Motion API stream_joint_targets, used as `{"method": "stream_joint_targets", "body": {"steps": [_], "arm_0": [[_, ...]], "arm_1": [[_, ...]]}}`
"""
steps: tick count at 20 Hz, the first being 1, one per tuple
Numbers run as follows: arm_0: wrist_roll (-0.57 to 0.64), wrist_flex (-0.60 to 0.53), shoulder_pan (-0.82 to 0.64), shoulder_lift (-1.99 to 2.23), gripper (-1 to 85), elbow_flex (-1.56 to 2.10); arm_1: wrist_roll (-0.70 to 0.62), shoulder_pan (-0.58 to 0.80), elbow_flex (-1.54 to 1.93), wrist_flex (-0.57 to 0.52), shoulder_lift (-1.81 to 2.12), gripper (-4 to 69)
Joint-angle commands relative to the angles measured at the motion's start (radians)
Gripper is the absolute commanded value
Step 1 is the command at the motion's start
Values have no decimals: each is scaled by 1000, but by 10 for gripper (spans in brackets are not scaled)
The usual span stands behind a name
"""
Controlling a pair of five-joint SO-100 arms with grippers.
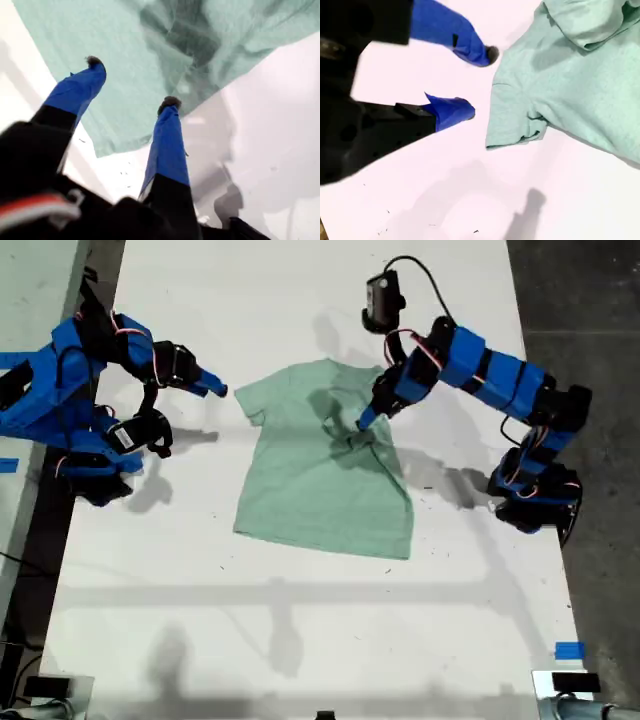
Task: Fold tshirt
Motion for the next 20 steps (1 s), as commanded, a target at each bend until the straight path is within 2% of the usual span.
{"method": "stream_joint_targets", "body": {"steps": [1,9,15,20], "arm_0": [[0,18,-29,-15,187,-74],[163,-66,-173,-255,192,-175],[224,-87,-213,-561,214,-310],[255,-169,-262,-769,220,-314]], "arm_1": [[41,-40,130,-6,213,231],[155,-103,586,-146,609,212],[167,-115,710,-150,764,218],[170,-123,733,-146,787,212]]}}
